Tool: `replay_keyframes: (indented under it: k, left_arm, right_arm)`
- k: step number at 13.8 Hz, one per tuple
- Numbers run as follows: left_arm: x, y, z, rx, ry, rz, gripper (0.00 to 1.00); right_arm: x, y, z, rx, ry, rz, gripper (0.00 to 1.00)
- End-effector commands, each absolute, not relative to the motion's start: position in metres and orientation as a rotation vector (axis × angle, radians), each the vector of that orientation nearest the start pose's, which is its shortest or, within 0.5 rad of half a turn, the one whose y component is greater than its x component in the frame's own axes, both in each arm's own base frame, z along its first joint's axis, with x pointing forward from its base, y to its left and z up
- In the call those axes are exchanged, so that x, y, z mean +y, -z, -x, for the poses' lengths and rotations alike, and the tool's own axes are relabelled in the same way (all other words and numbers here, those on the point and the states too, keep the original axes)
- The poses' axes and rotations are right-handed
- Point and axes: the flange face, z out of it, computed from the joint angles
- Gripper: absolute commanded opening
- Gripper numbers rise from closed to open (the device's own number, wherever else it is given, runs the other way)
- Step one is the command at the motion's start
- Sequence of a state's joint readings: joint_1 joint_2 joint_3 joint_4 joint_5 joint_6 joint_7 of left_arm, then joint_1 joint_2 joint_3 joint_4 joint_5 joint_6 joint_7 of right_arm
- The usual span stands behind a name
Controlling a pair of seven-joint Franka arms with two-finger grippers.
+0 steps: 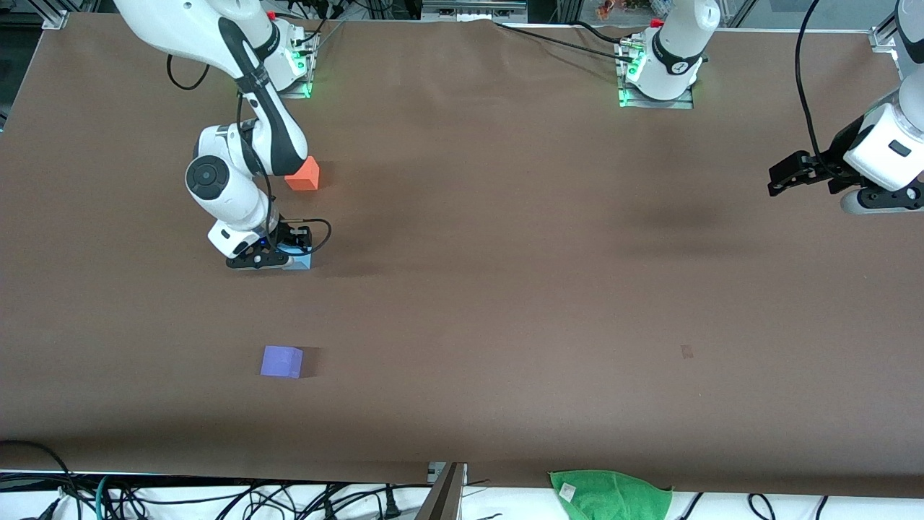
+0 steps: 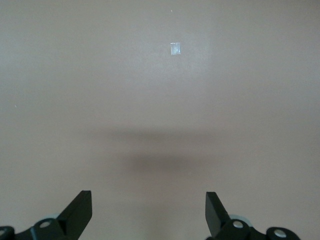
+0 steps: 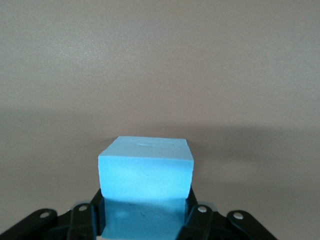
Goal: Place blue block between orange and purple blocks
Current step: 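Lower the cube between the orange and purple cubes, open the right gripper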
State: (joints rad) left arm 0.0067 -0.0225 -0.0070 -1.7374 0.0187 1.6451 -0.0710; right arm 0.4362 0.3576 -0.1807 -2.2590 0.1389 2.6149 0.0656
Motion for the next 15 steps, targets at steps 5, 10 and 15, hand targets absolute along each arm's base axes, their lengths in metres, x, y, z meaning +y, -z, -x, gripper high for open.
replay_keyframes:
  k: [5,10,15]
  left_arm:
    - [0.004,-0.570,-0.550,-0.080,-0.114,3.111,1.00]
    - [0.005,-0.570,-0.551,-0.083,-0.112,3.114,1.00]
    - [0.005,-0.571,-0.550,-0.083,-0.109,3.114,1.00]
  right_arm:
    - [0.135,-0.218,-0.533,-0.170,0.086,3.115,1.00]
    - [0.140,-0.255,-0.551,-0.168,0.065,3.099,1.00]
    - [0.138,-0.307,-0.577,-0.165,-0.039,3.098,1.00]
